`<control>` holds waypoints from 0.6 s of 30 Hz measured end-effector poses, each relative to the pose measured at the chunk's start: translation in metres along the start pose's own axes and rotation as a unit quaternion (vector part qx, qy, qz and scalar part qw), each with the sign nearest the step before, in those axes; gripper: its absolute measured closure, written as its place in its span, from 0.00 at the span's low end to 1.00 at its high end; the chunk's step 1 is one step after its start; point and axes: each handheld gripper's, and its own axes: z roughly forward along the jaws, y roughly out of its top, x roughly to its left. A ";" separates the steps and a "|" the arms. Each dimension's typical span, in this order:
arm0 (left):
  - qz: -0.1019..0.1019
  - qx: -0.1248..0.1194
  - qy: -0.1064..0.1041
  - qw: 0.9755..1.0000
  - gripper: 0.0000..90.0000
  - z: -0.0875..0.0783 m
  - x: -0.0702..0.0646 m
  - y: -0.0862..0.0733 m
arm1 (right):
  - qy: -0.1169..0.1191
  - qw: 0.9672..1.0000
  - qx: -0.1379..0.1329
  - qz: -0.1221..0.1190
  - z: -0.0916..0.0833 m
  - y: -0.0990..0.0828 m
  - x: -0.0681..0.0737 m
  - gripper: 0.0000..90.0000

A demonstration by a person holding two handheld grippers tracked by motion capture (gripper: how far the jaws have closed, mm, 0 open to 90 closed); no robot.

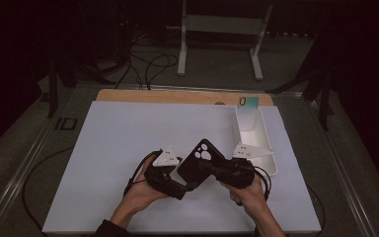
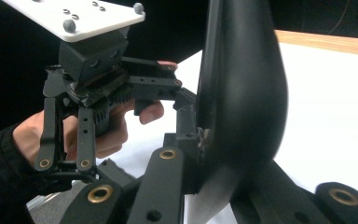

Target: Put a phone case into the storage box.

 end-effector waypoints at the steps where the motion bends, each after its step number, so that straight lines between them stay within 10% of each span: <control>1: 0.000 0.005 -0.007 1.000 0.04 0.001 -0.001 0.000 | 0.007 1.000 0.003 -0.004 0.000 0.000 0.001 0.95; 18: -0.002 -0.012 -0.053 0.999 0.25 -0.001 0.001 -0.002 | 0.049 0.998 0.008 -0.035 0.001 0.000 0.007 0.95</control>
